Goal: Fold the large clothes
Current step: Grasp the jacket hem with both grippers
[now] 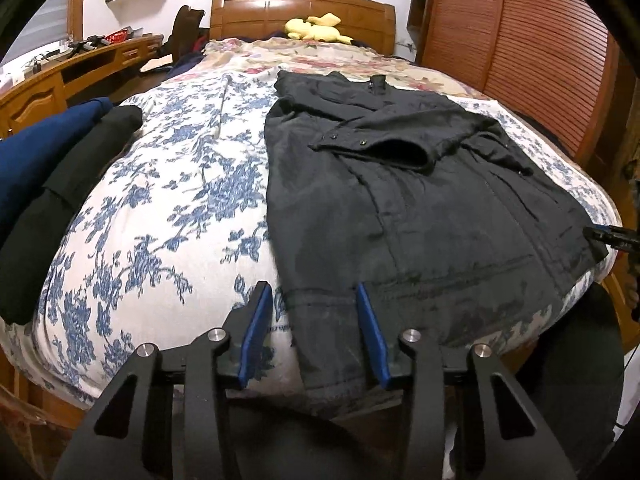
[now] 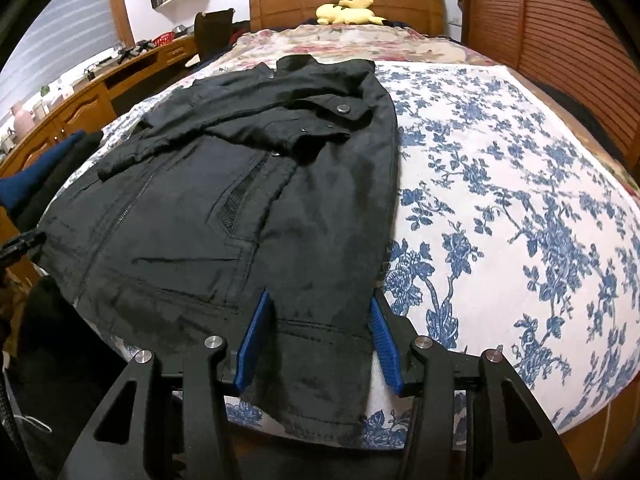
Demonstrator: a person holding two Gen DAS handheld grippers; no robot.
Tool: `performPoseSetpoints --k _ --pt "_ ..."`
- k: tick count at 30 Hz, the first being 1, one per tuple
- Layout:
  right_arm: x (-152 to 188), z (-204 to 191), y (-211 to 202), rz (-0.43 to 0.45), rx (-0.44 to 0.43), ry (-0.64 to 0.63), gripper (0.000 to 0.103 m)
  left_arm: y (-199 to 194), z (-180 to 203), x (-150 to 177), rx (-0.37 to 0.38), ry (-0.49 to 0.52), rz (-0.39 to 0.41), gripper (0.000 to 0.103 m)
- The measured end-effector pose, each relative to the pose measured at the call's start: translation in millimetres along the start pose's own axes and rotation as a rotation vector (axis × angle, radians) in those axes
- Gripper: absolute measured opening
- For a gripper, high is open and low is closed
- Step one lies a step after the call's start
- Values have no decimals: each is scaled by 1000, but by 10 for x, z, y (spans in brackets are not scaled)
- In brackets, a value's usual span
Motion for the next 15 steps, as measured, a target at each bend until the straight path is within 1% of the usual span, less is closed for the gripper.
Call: performPoseSetpoints --k 3,10,11,12,13,15 --pt "3 9 13 -1 -6 14 51 3 -20 27 8 -13 0 45" --pt "-9 -35 23 -6 7 -5 51 20 -19 44 21 -22 -10 45" --pt "-8 -35 10 -6 6 -8 48 23 -9 48 25 -18 -15 45" --pt "-12 -45 8 -3 -2 -13 40 28 2 49 21 -12 -23 43" --pt "-23 -46 -6 5 -10 -14 34 32 15 47 20 -7 -29 40" --pt "-38 -55 -18 15 -25 -17 22 24 32 34 29 -6 -34 21"
Point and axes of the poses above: each gripper's, at about its wrist camera, not at the fingertips, and y roughly the way its jaws point, z to its right, x to its underside, the point moved 3 cm from there along y, roughly the way its jaws point, and after that the axes turned 13 degrees about x, right-handed, at the moved point
